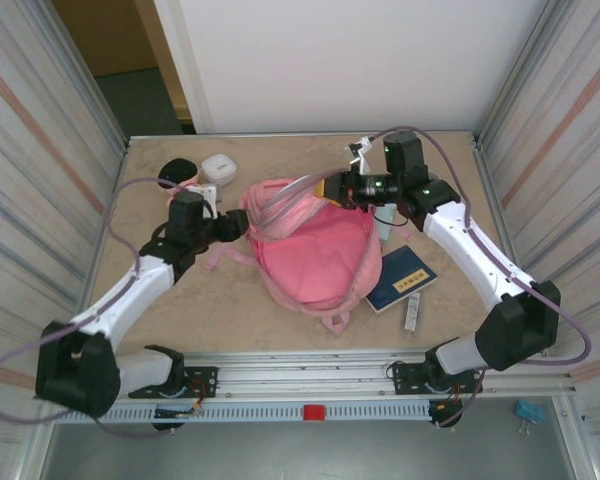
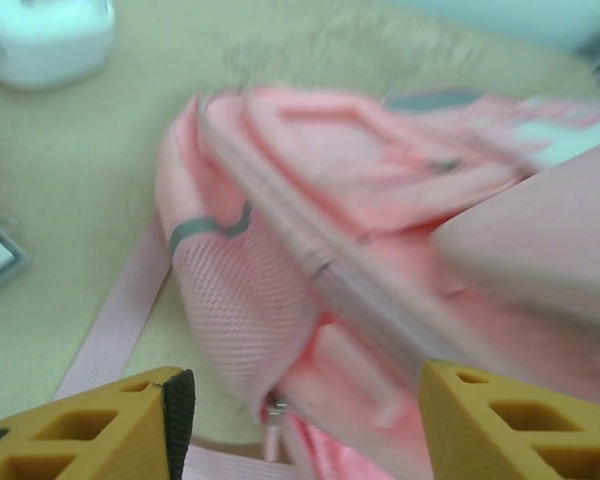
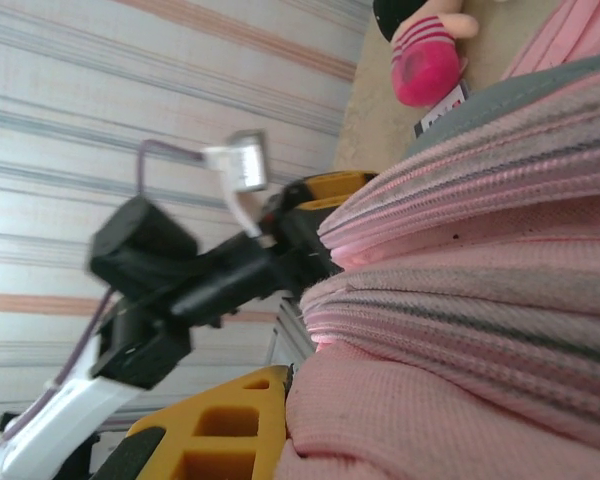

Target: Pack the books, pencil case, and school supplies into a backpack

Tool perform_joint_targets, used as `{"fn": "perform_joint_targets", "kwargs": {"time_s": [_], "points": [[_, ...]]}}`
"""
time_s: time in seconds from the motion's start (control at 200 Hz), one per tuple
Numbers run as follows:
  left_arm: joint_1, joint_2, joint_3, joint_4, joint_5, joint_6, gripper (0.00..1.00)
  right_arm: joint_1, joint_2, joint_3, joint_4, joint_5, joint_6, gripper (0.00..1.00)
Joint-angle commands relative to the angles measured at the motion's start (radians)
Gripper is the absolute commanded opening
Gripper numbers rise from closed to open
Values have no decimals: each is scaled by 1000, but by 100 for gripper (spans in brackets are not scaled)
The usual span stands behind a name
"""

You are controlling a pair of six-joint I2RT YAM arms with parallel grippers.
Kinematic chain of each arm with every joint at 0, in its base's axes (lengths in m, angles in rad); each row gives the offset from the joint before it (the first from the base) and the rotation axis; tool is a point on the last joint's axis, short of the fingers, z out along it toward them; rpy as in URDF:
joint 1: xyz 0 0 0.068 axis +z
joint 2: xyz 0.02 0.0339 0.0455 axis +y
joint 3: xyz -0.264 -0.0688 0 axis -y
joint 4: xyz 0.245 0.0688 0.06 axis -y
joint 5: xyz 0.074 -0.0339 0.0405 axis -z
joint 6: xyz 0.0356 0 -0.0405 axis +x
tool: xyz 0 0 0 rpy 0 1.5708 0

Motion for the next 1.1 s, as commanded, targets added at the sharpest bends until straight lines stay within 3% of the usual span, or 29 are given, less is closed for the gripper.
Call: {"fn": "perform_joint_targets", "kwargs": {"time_s": [0.0, 0.185, 0.401, 0.601, 0.651, 0.717, 0.912, 1.097], "points": [[6, -115, 65, -113, -93, -25, 65, 45, 39, 46, 138, 45, -53, 0], [6, -178, 82, -212, -151, -6, 66, 105, 113, 29, 248, 85, -33, 0], [6, -212, 50, -209, -150, -45, 66, 188, 165, -46, 384, 171, 63, 0], [6, -240, 8, -209, -134, -68, 67, 297, 136, -157, 426, 334, 166, 5], [6, -246, -5, -209, -126, -77, 66, 320, 121, -183, 412, 372, 192, 11], [6, -248, -22, -207, -108, -89, 66, 349, 104, -202, 366, 410, 209, 25], [4, -237, -47, -224, -53, -143, 66, 407, 28, -238, 99, 512, 221, 59], [-23, -232, -39, -246, -19, -166, 65, 394, -101, -267, -181, 540, 201, 69]]}}
